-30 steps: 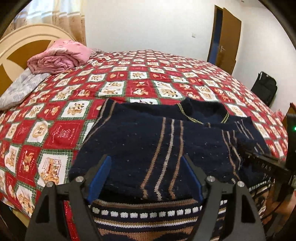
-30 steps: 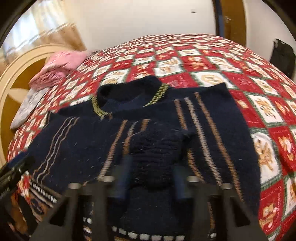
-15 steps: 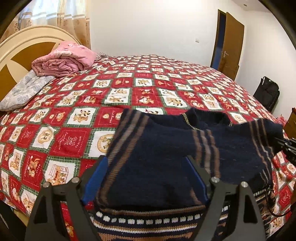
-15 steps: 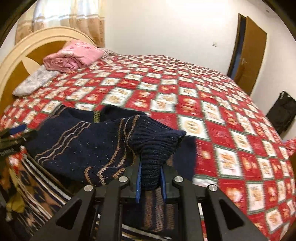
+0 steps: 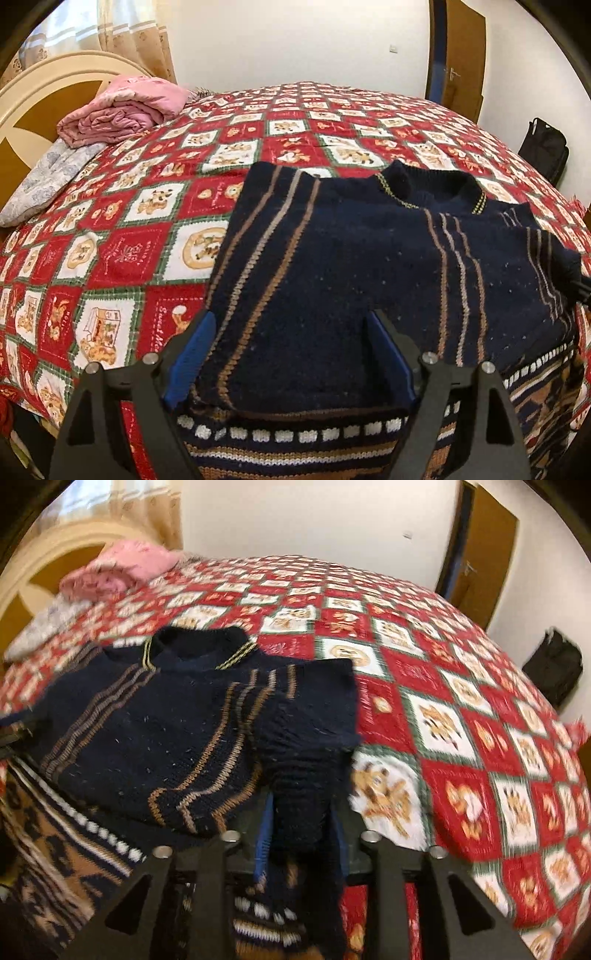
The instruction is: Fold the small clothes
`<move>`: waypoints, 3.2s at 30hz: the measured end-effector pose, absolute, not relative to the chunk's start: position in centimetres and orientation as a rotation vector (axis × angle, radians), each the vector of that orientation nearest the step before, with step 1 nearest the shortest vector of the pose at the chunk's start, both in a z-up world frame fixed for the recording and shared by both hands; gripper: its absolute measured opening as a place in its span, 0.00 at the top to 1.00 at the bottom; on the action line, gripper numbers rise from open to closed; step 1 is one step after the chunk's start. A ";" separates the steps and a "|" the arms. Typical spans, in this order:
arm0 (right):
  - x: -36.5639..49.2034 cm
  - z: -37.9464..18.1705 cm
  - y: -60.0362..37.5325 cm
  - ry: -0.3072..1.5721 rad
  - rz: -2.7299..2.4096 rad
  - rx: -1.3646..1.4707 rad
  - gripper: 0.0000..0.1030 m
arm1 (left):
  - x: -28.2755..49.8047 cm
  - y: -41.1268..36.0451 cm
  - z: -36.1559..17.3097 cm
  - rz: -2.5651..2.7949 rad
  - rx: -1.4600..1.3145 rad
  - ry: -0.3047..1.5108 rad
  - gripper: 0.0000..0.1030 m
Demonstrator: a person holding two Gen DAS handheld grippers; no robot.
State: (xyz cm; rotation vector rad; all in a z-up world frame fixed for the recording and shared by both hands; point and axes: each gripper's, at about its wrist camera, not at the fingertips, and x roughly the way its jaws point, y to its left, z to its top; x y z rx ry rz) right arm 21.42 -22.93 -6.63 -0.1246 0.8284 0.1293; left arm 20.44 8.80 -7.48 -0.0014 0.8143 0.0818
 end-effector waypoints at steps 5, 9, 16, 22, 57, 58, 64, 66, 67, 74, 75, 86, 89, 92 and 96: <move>19.1 -2.7 -23.5 0.703 0.034 -0.135 0.52 | 20.7 8.2 -6.3 0.081 0.010 0.786 0.16; 20.2 -1.6 -21.1 0.675 0.120 -0.138 0.61 | 22.0 7.1 -5.3 0.077 0.034 0.756 0.16; 25.7 -6.1 -16.8 0.793 0.168 -0.172 0.66 | 24.4 6.2 -6.8 0.126 0.070 0.801 0.16; 28.3 -8.7 -18.6 0.834 0.046 -0.143 0.66 | 24.3 5.8 -7.5 0.149 0.128 0.796 0.11; 2.6 9.9 -31.8 0.352 -0.165 -0.048 0.45 | 15.9 3.7 -3.3 0.087 0.202 0.706 0.00; 2.1 9.3 -31.4 0.366 -0.144 -0.062 0.45 | 15.3 3.5 -3.3 0.084 0.208 0.708 0.00; -0.1 4.5 -27.5 0.491 0.040 -0.145 0.45 | 11.0 3.0 -2.9 0.049 0.226 0.710 0.00; -1.5 4.0 -26.9 0.508 0.051 -0.205 0.45 | 9.4 2.8 -2.6 0.037 0.239 0.699 0.00; -2.4 4.0 -26.7 0.513 0.057 -0.229 0.45 | 8.6 2.7 -2.5 0.028 0.253 0.695 0.00; -11.0 6.8 -26.0 0.530 0.089 -0.497 0.45 | 3.8 3.9 -2.8 -0.047 0.357 0.682 0.00; -12.0 7.0 -25.7 0.532 0.113 -0.526 0.45 | 3.5 4.1 -3.0 -0.051 0.357 0.688 0.00; -8.0 0.2 -20.6 0.574 0.254 -0.538 0.17 | 4.8 10.2 -4.5 0.028 0.153 0.768 0.00; -8.0 1.9 -21.8 0.484 0.246 -0.416 0.17 | 5.1 11.9 -4.6 0.073 0.144 0.761 0.00; -8.4 3.8 -23.5 0.397 0.209 -0.316 0.17 | 4.9 13.3 -5.4 0.050 0.139 0.764 0.00; -7.4 3.0 -25.1 0.513 0.253 -0.223 0.17 | 5.0 14.9 -7.4 -0.019 0.119 0.855 0.00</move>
